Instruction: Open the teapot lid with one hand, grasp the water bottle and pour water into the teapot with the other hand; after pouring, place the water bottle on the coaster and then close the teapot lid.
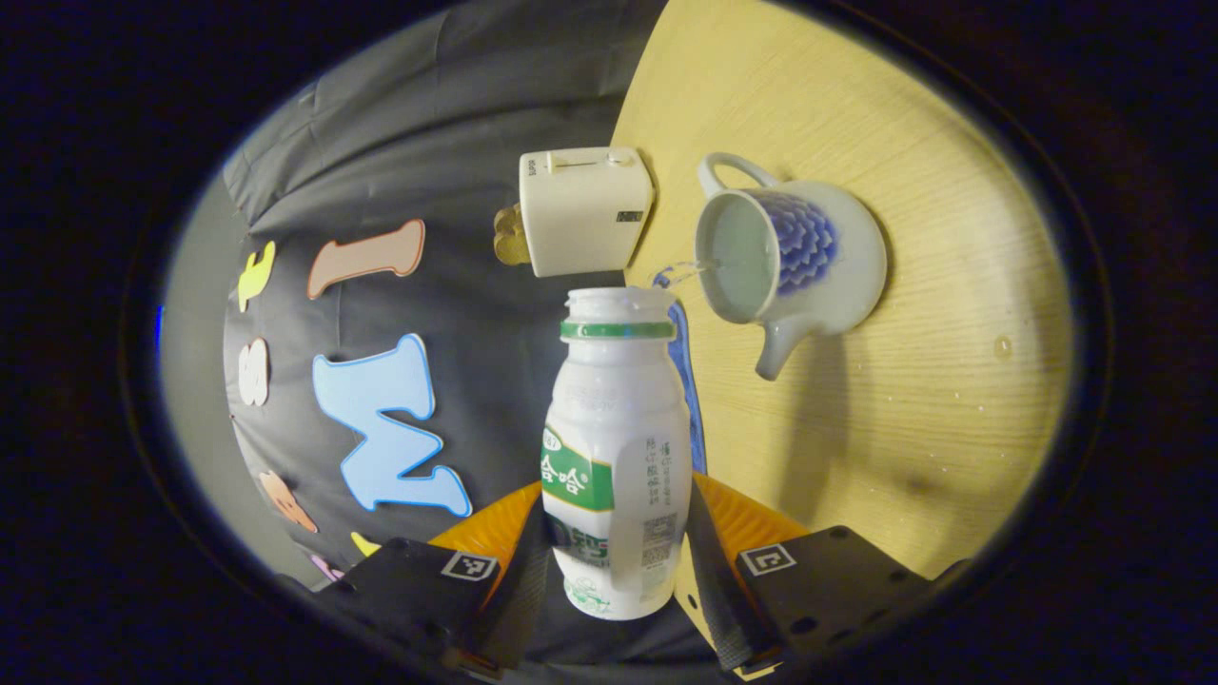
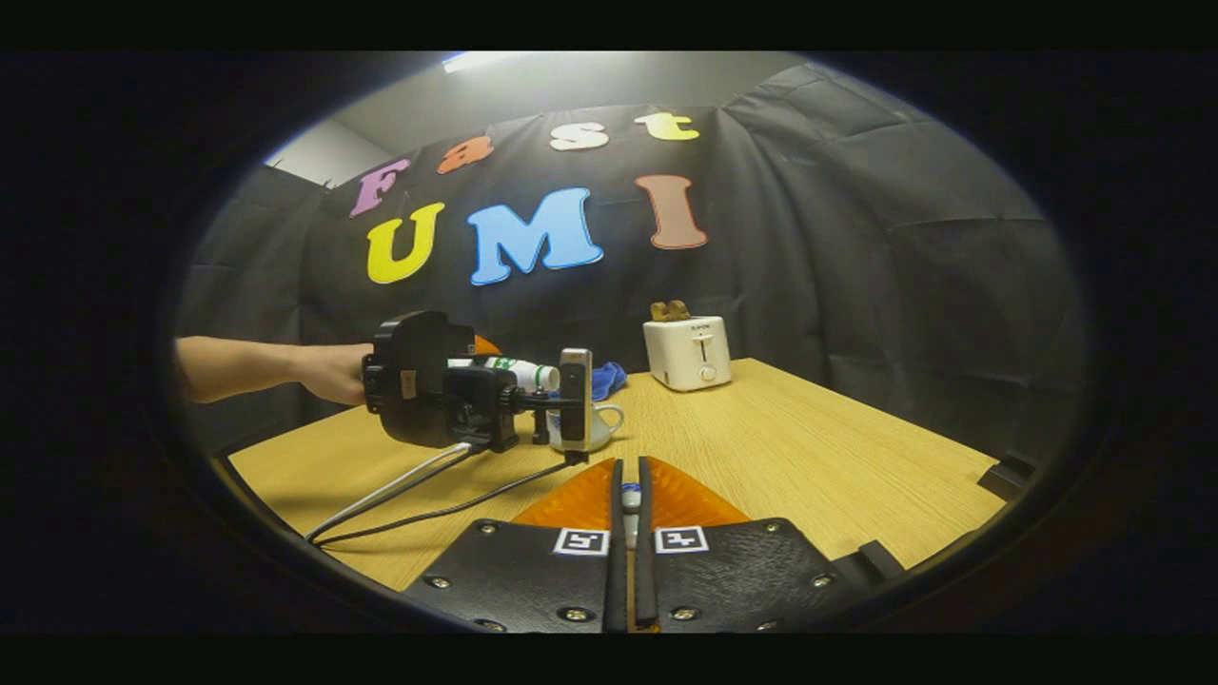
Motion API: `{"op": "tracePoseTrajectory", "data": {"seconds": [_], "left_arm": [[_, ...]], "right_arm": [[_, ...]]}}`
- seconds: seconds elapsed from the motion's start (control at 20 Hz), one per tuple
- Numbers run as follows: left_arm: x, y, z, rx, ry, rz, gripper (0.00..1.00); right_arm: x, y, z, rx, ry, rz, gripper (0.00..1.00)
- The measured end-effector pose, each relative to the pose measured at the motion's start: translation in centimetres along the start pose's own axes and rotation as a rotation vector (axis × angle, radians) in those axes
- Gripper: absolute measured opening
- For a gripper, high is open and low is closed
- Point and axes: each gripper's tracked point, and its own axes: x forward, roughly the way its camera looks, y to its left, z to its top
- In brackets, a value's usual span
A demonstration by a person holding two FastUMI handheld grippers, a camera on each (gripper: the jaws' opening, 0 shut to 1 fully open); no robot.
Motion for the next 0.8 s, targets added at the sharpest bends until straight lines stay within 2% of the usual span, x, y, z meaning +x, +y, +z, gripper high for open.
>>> {"op": "tracePoseTrajectory", "data": {"seconds": [0.75, 0.8], "left_arm": [[-0.15, 0.47, 0.30, 0.050, 0.000, 0.006, 0.84], [-0.16, 0.61, 0.30, 0.058, 0.000, 0.010, 0.78]], "right_arm": [[0.09, -0.27, 0.32, 0.007, -0.006, 0.000, 0.03], [0.13, -0.29, 0.29, 0.006, -0.005, 0.000, 0.04]]}}
